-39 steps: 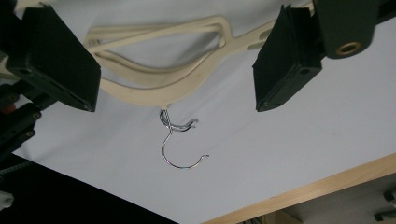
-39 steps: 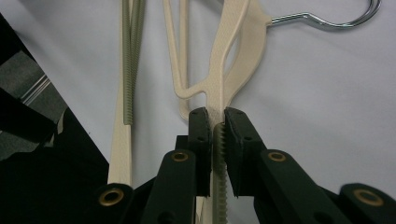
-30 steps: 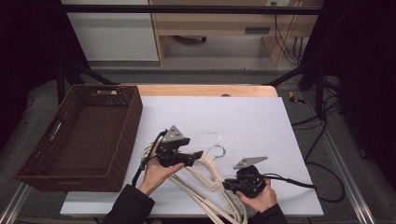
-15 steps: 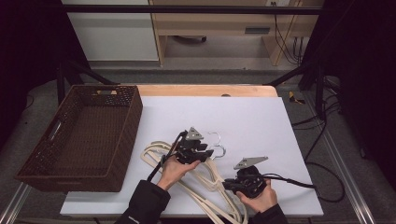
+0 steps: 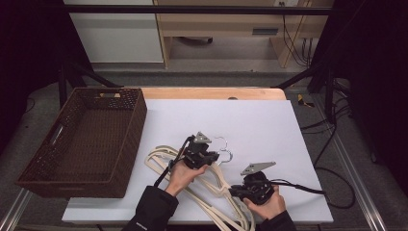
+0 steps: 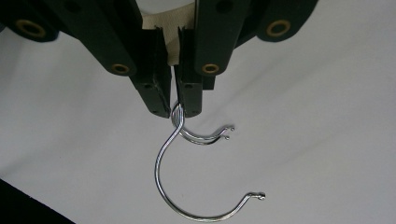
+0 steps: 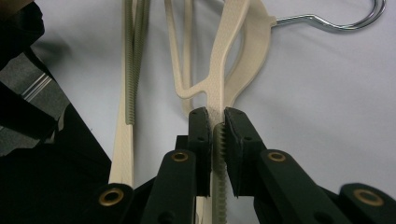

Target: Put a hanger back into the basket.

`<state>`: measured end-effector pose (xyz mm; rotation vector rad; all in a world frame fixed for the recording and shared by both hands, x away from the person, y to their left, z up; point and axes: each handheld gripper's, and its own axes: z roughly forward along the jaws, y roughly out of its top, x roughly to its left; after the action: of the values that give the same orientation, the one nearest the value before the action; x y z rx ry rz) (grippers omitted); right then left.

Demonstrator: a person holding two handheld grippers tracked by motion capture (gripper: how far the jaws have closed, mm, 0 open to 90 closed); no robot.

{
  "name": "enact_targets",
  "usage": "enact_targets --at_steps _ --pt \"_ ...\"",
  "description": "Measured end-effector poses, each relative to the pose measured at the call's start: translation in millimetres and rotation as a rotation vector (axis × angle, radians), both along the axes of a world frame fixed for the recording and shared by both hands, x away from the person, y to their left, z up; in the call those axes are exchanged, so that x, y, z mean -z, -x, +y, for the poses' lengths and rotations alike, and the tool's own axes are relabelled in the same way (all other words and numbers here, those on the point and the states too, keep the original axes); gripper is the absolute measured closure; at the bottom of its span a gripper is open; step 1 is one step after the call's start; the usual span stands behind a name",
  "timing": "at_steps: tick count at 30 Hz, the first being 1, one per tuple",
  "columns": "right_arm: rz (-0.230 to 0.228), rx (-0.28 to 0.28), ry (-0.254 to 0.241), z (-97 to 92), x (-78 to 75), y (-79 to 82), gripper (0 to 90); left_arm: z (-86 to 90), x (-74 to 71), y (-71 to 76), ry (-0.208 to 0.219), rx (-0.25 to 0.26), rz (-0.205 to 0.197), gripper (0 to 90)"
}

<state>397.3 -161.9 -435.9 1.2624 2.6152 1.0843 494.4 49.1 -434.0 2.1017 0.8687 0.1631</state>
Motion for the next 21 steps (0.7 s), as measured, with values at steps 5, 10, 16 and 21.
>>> enact_targets --at_steps 5,10,16,21 --pt "-0.001 -0.014 -0.015 -0.7 -0.4 0.9 81.3 1.0 -5.9 7.7 -0.006 -0.020 -0.027 83.2" --pt "-0.008 -0.040 -0.039 -2.5 -1.3 5.2 80.5 5.8 -12.7 19.9 -0.004 -0.033 -0.060 83.3" --pt "-0.033 -0.083 -0.096 -2.9 -2.3 4.7 59.9 13.7 -25.3 31.1 0.011 -0.045 -0.100 83.3" --pt "-0.078 -0.064 -0.205 -7.4 -15.3 -1.2 46.1 17.8 -33.8 37.7 0.001 -0.045 -0.119 83.4"
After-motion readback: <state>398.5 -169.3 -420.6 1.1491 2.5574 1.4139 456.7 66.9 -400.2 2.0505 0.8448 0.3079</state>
